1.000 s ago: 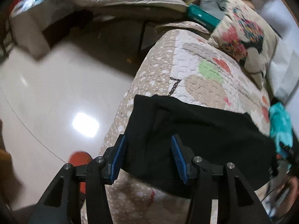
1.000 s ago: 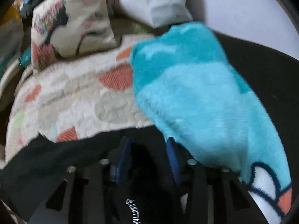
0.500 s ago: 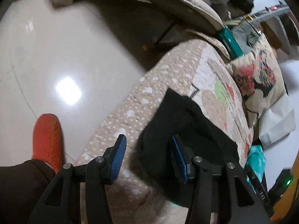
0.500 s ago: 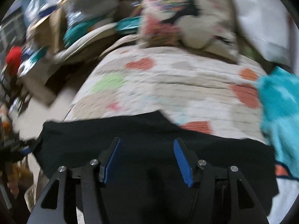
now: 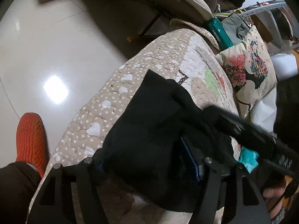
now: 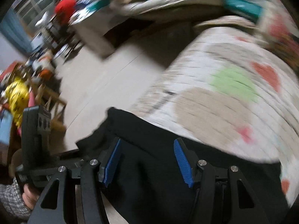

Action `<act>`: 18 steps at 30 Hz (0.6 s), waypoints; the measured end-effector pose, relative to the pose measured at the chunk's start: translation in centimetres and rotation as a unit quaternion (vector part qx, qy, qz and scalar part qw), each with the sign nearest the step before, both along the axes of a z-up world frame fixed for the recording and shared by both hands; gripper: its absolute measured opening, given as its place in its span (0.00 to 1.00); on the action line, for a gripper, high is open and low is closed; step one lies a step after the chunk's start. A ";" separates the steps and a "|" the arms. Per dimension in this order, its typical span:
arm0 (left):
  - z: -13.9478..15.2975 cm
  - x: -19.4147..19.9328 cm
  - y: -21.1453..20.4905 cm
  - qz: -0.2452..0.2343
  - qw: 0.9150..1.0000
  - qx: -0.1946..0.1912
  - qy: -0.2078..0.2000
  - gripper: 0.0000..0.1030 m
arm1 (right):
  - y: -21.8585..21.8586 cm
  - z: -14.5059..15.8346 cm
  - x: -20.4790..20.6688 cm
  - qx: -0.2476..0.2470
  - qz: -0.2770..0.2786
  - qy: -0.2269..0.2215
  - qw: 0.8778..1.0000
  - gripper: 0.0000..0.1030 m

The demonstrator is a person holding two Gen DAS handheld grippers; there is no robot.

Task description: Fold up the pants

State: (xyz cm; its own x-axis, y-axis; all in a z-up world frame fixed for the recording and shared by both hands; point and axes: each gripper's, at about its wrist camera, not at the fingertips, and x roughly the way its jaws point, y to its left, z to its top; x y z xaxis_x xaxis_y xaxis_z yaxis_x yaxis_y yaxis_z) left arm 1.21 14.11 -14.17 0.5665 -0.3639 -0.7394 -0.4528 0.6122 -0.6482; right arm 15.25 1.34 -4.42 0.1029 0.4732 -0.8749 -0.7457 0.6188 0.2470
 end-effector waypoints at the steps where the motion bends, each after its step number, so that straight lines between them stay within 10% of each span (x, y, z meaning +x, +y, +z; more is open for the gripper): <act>1: -0.1 0.0 0.0 0.006 1.000 -0.003 0.000 0.64 | 1.1 -0.3 0.1 -0.008 0.012 0.000 1.000 0.60; 8: -0.2 0.2 0.1 0.023 1.000 0.002 0.011 0.61 | 7.2 -3.1 0.5 -0.071 0.083 0.005 0.994 0.60; 12: 0.2 0.6 -0.3 0.004 0.999 0.039 0.025 0.37 | 9.0 -4.1 -0.5 -0.091 0.111 0.001 0.990 0.59; 18: 1.3 0.5 -0.2 -0.006 1.000 0.022 0.008 0.17 | 8.8 -4.2 -1.0 -0.098 0.106 -0.014 0.989 0.20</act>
State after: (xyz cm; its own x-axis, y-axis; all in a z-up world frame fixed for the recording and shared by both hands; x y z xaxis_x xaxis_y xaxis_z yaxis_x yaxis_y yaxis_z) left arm 1.71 13.95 -12.86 0.5500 -0.3377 -0.7639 -0.4549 0.6459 -0.6131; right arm 14.20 10.16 -8.62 0.0455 0.3079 -0.9503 -0.8684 0.4825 0.1147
